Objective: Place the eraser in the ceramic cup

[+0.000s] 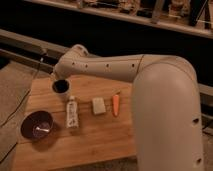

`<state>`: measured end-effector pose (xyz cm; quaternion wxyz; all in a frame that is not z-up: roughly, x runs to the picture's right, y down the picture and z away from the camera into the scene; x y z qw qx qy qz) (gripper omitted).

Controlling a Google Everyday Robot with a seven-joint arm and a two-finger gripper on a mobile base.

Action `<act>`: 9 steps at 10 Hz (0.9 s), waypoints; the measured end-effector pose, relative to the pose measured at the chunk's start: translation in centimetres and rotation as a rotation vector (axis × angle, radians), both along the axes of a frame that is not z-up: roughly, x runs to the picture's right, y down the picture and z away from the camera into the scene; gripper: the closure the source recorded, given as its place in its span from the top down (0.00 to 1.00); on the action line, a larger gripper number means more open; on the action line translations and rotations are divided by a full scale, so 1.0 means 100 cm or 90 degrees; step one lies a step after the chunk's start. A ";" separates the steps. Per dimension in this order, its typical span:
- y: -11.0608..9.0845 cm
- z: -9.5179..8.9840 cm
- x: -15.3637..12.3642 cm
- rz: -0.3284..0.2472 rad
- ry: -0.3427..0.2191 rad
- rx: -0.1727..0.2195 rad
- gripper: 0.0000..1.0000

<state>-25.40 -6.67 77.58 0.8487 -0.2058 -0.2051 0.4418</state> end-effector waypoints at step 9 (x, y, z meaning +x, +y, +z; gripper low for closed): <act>-0.006 -0.002 0.011 0.023 0.013 -0.017 0.79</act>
